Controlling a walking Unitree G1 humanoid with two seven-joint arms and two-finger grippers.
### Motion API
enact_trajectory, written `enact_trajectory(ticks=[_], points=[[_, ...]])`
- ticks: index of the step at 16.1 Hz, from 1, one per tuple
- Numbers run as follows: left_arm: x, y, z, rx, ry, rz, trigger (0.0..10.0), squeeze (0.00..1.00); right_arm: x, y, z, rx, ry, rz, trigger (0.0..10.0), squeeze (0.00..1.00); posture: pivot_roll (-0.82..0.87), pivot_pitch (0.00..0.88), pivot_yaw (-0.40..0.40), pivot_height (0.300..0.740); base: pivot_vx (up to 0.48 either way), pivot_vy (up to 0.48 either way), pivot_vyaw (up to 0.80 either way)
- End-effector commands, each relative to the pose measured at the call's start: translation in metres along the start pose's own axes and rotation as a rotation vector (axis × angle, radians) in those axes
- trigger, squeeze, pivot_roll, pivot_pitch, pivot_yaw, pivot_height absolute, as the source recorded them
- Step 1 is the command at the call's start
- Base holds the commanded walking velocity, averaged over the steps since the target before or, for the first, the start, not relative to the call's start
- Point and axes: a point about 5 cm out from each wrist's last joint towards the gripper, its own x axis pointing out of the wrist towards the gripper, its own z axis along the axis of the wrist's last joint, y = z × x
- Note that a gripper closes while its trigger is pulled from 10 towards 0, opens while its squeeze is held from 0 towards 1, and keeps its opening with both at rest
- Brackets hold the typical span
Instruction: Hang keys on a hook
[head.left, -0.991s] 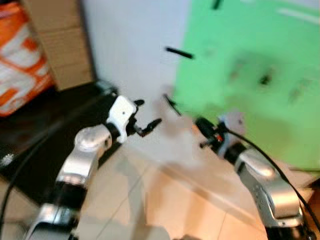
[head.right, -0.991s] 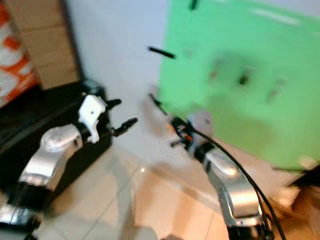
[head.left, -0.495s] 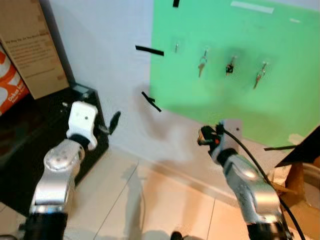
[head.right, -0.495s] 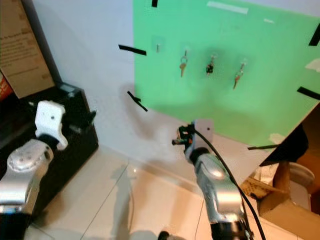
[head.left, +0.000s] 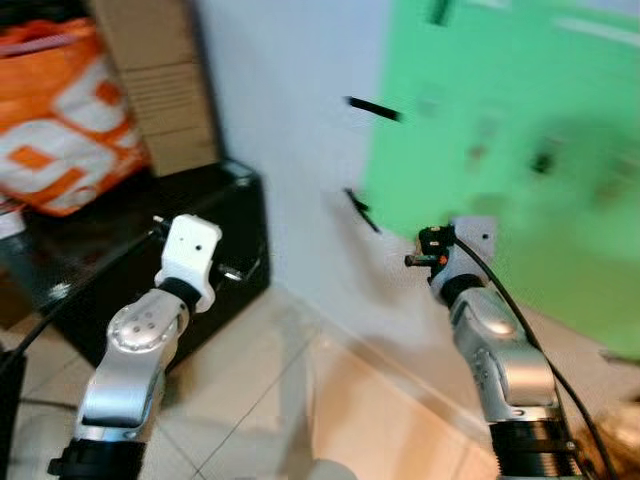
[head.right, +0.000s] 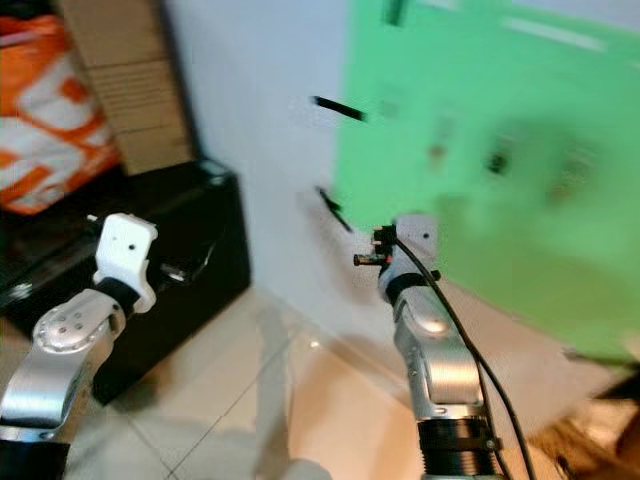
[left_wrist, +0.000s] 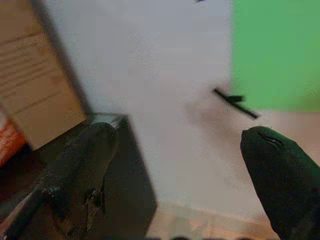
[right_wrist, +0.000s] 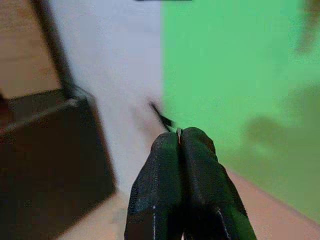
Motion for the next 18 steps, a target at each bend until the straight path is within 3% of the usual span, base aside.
enact_trajectory(ticks=[1,9,18], points=[[0.004,-0.002,0.008,0.010,-0.020,-0.007,10.0,0.00,0.001,-0.001,0.005,0.009,-0.024,-0.004,10.0,0.00,0.03,0.000,-0.018,0.740,0.368,0.000,0.00],[0.003,-0.002,0.010,0.017,-0.022,-0.025,10.0,0.00,0.004,0.007,0.014,0.013,-0.060,0.047,10.0,0.00,0.04,0.000,-0.030,0.740,0.375,0.000,0.00],[-0.002,-0.011,0.011,0.018,-0.041,-0.117,10.0,0.00,0.006,0.010,0.024,0.019,-0.098,0.080,10.0,0.00,0.05,0.000,-0.041,0.740,0.381,0.000,0.00]])
